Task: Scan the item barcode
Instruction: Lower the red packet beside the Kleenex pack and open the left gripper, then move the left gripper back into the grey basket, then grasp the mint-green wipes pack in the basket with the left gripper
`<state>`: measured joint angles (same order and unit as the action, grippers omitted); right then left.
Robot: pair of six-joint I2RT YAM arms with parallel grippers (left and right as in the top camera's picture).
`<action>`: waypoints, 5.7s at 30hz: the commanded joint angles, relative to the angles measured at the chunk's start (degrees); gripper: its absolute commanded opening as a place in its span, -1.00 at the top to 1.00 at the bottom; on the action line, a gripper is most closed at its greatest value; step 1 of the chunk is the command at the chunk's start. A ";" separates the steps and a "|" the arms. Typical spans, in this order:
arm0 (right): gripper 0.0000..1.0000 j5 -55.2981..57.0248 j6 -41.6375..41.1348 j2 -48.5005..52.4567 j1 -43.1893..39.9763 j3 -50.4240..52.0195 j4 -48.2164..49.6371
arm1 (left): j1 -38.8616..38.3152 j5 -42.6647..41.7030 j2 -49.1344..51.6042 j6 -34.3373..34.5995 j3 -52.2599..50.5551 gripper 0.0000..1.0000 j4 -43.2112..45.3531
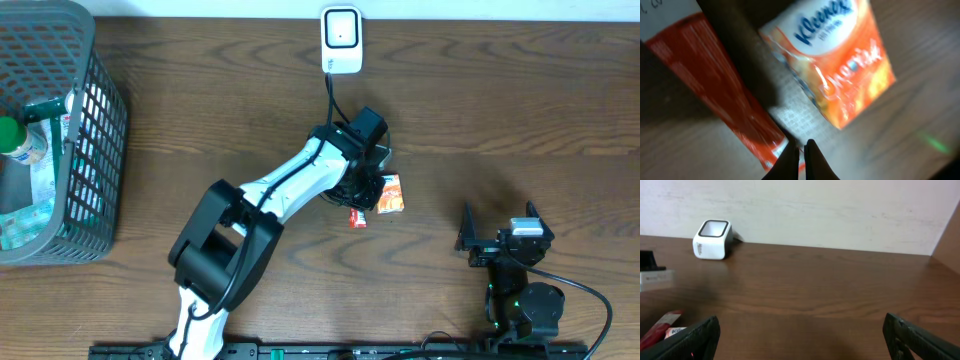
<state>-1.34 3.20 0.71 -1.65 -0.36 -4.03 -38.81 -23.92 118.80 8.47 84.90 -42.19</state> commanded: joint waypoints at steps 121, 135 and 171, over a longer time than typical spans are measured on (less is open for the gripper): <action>-0.98 -0.22 0.26 -0.17 -0.50 0.07 -0.24 | 80.74 44.57 -3.04 45.03 29.38 -0.25 -39.17; -0.98 -0.24 0.26 -0.17 -0.50 0.07 -0.24 | 80.74 45.64 -2.93 45.62 14.60 -0.43 -27.28; -0.98 -0.22 0.26 -0.17 -0.50 0.07 -0.24 | 80.74 43.47 -2.93 45.22 -6.36 0.10 -6.08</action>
<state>-1.34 3.20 0.71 -1.65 -0.36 -4.03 41.43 20.56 113.45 54.13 81.17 -46.78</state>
